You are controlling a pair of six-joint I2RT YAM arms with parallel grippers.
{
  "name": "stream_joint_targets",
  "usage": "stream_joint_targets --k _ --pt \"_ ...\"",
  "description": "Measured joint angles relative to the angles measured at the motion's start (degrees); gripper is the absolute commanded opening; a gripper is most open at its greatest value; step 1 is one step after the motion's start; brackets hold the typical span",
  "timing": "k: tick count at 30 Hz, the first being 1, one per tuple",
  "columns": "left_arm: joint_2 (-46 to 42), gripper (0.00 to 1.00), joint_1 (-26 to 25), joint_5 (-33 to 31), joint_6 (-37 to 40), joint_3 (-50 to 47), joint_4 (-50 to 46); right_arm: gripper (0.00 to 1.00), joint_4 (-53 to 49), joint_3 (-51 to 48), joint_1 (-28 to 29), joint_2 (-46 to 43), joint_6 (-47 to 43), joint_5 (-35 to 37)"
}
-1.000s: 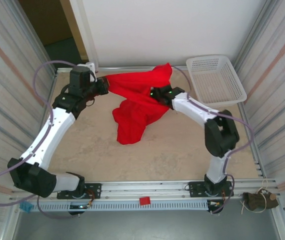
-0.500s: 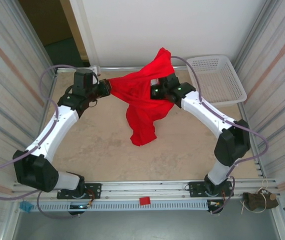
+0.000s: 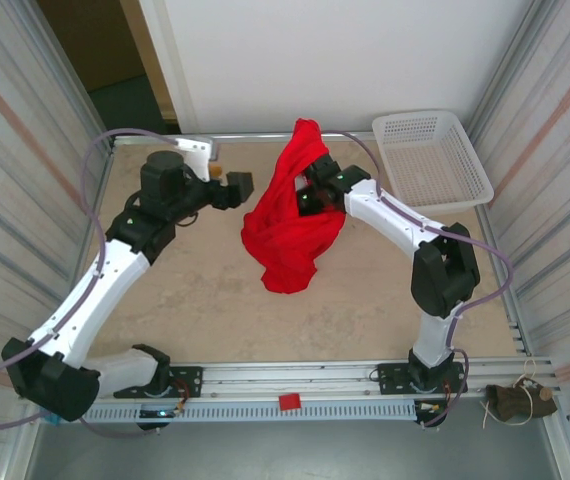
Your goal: Fold the inside-out t-shirt
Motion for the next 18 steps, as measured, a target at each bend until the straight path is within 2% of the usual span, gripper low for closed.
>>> stream_joint_targets --k 3,7,9,10,12,13,14,18 --pt "1.75 0.90 -3.80 2.45 2.10 1.60 2.51 0.00 -0.90 1.18 0.22 0.00 -0.74 0.35" --pt "7.26 0.90 -5.11 4.48 2.95 4.20 5.75 0.00 -1.70 1.70 0.59 0.00 -1.11 0.87" --pt "10.19 0.83 -5.16 5.01 2.93 4.76 7.10 0.00 -2.19 1.70 0.81 0.00 -1.16 1.27" --pt "11.63 0.75 -5.16 5.11 2.69 5.22 7.32 0.00 -2.38 1.70 0.96 0.00 -1.16 1.31" --pt "14.71 0.34 -5.05 5.40 1.81 6.91 7.65 0.00 -2.71 1.70 1.49 -0.02 -1.18 1.44" --pt "16.20 0.10 -4.81 5.62 1.09 7.89 8.44 0.00 -2.80 1.70 1.79 -0.04 -1.20 1.44" --pt "17.22 0.00 -4.52 5.95 0.22 8.52 9.03 0.00 -2.84 1.64 2.01 -0.09 -1.38 1.38" --pt "18.18 0.00 -0.63 5.64 -7.17 8.57 14.62 0.00 -2.67 -1.49 2.71 -1.97 -2.27 1.77"
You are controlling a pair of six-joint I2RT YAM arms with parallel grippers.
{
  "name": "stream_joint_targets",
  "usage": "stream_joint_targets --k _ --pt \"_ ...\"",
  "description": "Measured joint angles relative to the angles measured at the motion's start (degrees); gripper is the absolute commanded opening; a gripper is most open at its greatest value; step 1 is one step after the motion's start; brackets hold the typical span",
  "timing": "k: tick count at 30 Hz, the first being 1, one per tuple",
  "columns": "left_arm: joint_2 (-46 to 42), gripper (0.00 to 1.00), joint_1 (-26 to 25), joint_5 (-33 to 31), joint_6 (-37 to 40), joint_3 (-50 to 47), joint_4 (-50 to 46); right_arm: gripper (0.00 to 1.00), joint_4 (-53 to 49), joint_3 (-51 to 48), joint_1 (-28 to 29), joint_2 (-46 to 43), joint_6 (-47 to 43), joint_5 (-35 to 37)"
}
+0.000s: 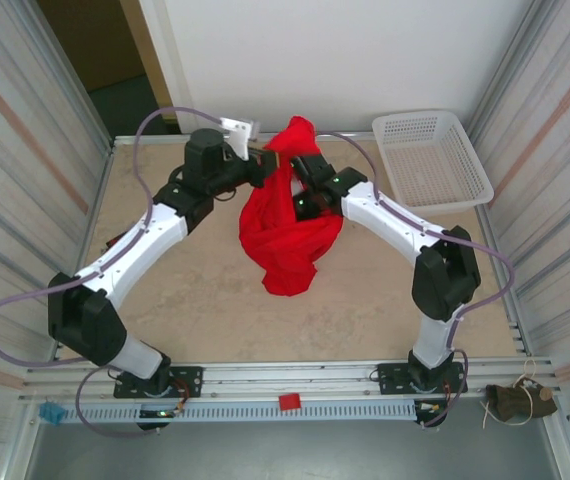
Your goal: Fold the inside-out t-shirt
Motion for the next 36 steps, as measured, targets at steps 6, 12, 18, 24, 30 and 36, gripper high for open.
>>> stream_joint_targets --k 6,12,18,24,30,36 --pt "2.82 0.00 9.03 -2.75 -13.16 1.51 4.24 0.00 0.79 -6.67 1.60 -4.94 -0.48 0.13" --pt "6.86 0.00 9.64 -2.73 -17.51 0.68 1.75 0.00 -0.02 -4.46 1.42 -7.80 -0.79 1.16" --pt "6.64 0.62 9.31 0.63 -17.03 -7.80 -0.72 0.00 1.27 11.37 -3.32 -7.93 0.00 1.38" --pt "-1.42 0.71 9.29 0.92 -12.68 -12.98 -6.82 0.00 3.04 25.22 -6.91 -8.15 2.51 2.93" --pt "-13.16 0.72 6.75 -0.13 -8.61 -12.96 -7.32 0.00 3.37 31.50 -7.30 -8.13 4.22 4.22" --pt "-8.55 0.75 0.31 -3.82 -7.21 -13.81 -8.04 0.21 6.60 10.91 -7.56 -12.04 4.96 7.50"
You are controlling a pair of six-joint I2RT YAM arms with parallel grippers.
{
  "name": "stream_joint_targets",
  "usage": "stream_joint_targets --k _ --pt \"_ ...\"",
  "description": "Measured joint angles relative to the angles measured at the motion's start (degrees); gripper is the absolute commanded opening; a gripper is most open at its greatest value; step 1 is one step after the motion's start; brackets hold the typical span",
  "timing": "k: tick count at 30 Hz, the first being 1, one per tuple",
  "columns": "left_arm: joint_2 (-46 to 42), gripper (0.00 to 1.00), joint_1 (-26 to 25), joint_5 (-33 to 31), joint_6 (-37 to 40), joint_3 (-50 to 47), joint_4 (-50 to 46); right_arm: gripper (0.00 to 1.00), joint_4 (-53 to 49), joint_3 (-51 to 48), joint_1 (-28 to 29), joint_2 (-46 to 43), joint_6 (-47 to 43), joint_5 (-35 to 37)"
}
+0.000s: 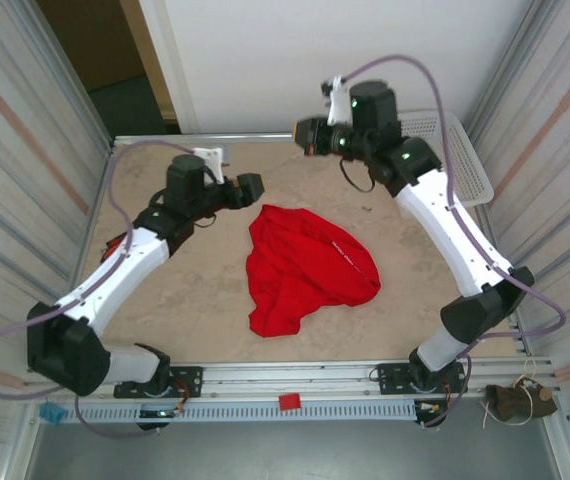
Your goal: Fold the inside-out t-shirt
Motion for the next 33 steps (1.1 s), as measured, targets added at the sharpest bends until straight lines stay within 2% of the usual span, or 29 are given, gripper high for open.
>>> stream_joint_targets --k 3,5,8,13,16,18,19,20,21,23,25,27,33 --pt "4.26 0.77 -3.10 -2.47 -0.07 -1.70 -2.34 0.38 0.33 -15.80 -0.90 -0.52 0.72 1.97" --pt "7.08 0.78 -5.09 -3.74 -0.17 -2.93 -3.37 0.45 -0.09 -25.03 -1.77 -0.02 0.94 3.74" --pt "11.76 0.80 -7.96 -5.33 -0.48 -3.23 -4.61 0.46 -0.37 -34.60 -3.48 0.31 0.90 5.33" --pt "20.63 0.83 -11.41 -9.53 -1.31 1.46 -9.38 0.47 0.79 -37.77 -5.49 0.28 0.79 5.73" --pt "24.02 0.85 -11.96 -12.22 -2.67 4.63 -11.91 0.52 2.49 -37.59 -5.53 0.33 0.66 5.84" --pt "25.66 0.78 -11.96 -13.07 -3.50 6.54 -13.70 0.56 3.04 -36.94 -5.60 0.98 0.33 6.40" --pt "26.32 0.71 -11.93 -13.14 -3.78 7.26 -14.32 0.56 3.30 -36.30 -5.64 1.73 0.22 6.82" --pt "26.99 0.53 -11.93 -13.11 -4.13 7.85 -14.75 0.56 3.67 -35.63 -5.68 2.69 -0.07 7.19" --pt "27.36 0.31 -11.96 -13.07 -4.04 8.02 -14.99 0.55 4.24 -34.91 -5.75 4.02 -0.37 7.50" --pt "27.43 0.00 -11.96 -12.92 -3.98 7.76 -15.78 0.47 5.33 -34.10 -6.03 6.60 -0.81 8.33" --pt "26.45 0.00 -11.96 -12.92 -3.96 6.05 -15.58 0.39 5.75 -34.10 -6.58 8.98 -0.87 9.20" --pt "23.47 0.00 -11.96 -12.96 -3.63 2.16 -15.32 0.35 6.32 -35.12 -7.63 10.40 -0.66 10.58" --pt "7.21 0.00 -12.02 -12.26 -3.58 -9.46 -16.72 0.38 6.38 -41.31 -11.65 7.65 0.83 15.28"
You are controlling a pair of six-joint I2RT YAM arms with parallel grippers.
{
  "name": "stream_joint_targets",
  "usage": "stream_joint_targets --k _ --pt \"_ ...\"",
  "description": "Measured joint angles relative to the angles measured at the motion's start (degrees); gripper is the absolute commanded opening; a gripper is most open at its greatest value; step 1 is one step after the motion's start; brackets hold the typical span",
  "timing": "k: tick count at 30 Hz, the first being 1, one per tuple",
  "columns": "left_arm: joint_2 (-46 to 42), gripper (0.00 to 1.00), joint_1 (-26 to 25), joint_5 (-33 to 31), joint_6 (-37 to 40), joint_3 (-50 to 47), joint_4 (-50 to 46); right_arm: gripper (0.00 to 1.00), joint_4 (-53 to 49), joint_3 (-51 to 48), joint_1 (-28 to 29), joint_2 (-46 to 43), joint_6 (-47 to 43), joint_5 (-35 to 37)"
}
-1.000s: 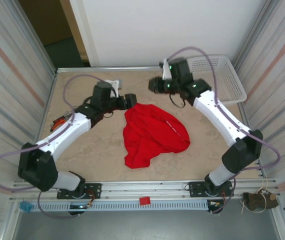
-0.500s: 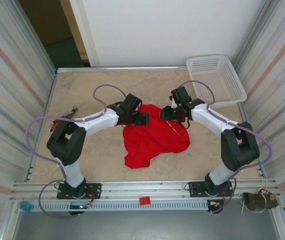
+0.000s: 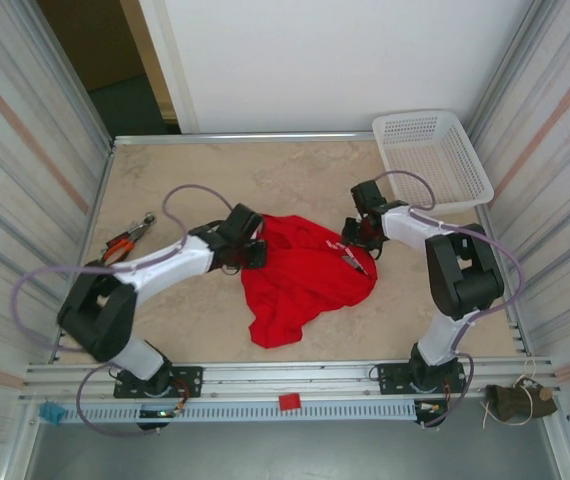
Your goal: Fold the inside-out t-shirt
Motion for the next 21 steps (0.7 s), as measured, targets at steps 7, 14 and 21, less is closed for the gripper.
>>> stream_joint_targets --k 7,14,21 --pt "-12.48 0.00 -2.73 1.55 -2.82 -11.52 0.28 0.37 -1.60 1.31 3.93 -12.39 -0.35 -1.27" --pt "-12.15 0.00 -3.74 1.77 -4.09 -14.19 1.42 0.57 -0.74 9.94 16.26 -8.39 -1.88 -8.92" --pt "-10.40 0.00 -3.74 1.81 -4.00 -13.53 2.73 0.61 -1.01 12.24 23.15 5.49 -1.84 -9.77"
